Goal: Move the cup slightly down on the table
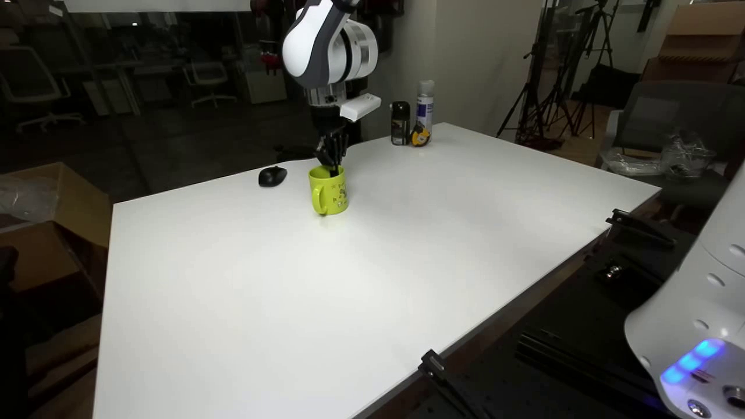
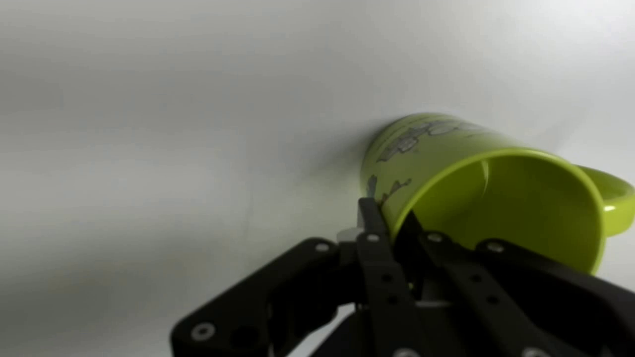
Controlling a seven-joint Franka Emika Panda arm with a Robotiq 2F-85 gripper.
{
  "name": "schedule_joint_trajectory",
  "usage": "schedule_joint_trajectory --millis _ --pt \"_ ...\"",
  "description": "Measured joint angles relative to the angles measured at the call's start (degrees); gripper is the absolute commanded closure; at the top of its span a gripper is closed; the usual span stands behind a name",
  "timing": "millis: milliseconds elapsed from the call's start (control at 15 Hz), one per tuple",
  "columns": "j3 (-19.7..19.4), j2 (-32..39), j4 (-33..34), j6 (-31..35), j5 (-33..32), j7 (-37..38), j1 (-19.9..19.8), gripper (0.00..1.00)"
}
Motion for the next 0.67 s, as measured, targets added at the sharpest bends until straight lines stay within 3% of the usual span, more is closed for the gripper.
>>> schedule_joint_trajectory --millis 267,667 --pt "-0.1 0.0 -0.2 0.7 0.0 0.2 0.0 0.98" --pt "-1.8 -3.8 -8.3 11.1 0.2 7.3 0.2 0.98"
